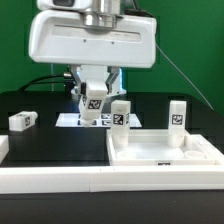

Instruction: Assemble square table

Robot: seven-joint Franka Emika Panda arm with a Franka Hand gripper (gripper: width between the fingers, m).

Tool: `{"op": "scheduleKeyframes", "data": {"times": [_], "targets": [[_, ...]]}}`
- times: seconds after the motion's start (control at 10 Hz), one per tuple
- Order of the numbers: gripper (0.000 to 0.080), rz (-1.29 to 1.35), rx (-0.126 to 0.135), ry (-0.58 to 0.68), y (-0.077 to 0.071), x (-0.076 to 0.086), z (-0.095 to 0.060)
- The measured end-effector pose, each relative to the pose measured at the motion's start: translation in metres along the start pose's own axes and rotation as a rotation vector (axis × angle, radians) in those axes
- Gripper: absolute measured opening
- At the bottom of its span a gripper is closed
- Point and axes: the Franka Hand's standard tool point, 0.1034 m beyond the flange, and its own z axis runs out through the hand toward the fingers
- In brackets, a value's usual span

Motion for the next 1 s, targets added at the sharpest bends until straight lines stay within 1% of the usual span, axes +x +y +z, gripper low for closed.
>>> {"op": "scheduleKeyframes", "data": {"times": [0.2,0.4,0.5,0.6,0.8,0.9,1.0], "targets": [[0.0290,-0.009,-0.002,-0.004,0.006,-0.004,0.001],[0.0290,-0.004,0.001,-0.006,0.004,-0.004,0.001],[0.0290,0.025,0.015,-0.017,-0.005,0.000,-0.001],[0.0290,0.041,0.033,-0.024,-0.019,0.010,-0.004],[0.0290,0.102,0.052,-0.018,-0.052,0.036,-0.017],[0.0290,0.091,0.054,-0.015,-0.056,0.038,-0.018],[0.0290,0.095,0.049,-0.007,-0.052,0.037,-0.016]]}}
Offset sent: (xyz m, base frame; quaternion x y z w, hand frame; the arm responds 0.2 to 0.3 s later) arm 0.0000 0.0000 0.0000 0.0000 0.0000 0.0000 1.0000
